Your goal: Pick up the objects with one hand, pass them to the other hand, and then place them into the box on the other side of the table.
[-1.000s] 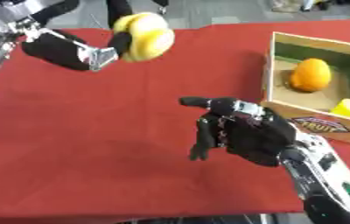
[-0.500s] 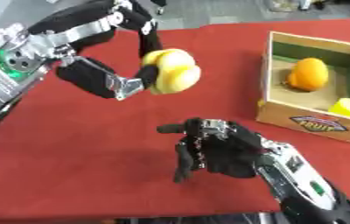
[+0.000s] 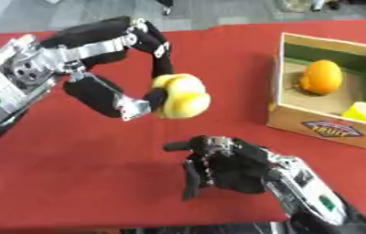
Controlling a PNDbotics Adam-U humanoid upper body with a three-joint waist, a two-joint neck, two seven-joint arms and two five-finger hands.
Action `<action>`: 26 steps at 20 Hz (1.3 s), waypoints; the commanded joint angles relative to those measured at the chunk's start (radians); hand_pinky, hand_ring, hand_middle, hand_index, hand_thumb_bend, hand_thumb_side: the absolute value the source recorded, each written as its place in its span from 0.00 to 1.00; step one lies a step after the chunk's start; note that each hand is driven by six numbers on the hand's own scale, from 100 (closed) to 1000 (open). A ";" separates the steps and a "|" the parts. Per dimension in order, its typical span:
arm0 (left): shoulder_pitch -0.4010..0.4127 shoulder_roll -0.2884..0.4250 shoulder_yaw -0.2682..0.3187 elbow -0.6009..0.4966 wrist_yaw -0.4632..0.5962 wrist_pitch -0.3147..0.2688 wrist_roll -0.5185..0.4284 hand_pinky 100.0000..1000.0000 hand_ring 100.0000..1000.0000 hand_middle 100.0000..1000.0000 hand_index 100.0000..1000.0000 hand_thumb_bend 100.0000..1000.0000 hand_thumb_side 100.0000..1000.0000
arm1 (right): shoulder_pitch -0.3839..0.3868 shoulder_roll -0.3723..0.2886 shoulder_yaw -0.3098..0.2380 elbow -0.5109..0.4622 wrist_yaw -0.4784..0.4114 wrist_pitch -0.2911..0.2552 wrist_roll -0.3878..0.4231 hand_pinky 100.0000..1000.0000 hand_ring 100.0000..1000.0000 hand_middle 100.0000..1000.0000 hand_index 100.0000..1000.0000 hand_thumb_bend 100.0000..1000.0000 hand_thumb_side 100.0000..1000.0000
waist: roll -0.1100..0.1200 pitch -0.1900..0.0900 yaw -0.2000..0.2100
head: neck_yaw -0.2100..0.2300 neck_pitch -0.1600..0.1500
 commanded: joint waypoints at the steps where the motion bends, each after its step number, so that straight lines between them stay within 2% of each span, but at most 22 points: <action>1: -0.023 0.048 0.023 -0.034 -0.015 -0.015 -0.022 0.61 0.42 0.37 0.43 0.00 0.17 | 0.007 -0.030 -0.008 -0.042 0.007 0.008 0.008 0.58 0.40 0.32 1.00 0.00 0.71 | 0.014 -0.018 0.003 | 0.004 -0.003; 12: 0.000 0.098 0.032 -0.049 0.000 -0.018 -0.015 0.61 0.43 0.37 0.44 0.00 0.17 | 0.028 -0.027 -0.014 -0.034 0.011 0.016 -0.007 0.58 0.40 0.31 1.00 0.00 0.73 | 0.016 -0.019 0.002 | 0.010 -0.003; 18: 0.002 0.112 0.041 -0.083 0.005 -0.034 -0.004 0.61 0.44 0.37 0.44 0.00 0.17 | 0.039 -0.012 -0.021 0.000 -0.022 0.020 -0.007 0.59 0.40 0.32 1.00 0.11 0.78 | 0.017 -0.018 0.001 | 0.010 -0.003; 26: 0.018 0.150 0.059 -0.096 -0.005 -0.049 0.005 0.61 0.44 0.38 0.44 0.00 0.17 | 0.047 -0.005 -0.025 0.032 -0.051 0.014 0.022 0.59 0.52 0.43 1.00 0.14 0.77 | 0.019 -0.018 0.003 | 0.009 -0.003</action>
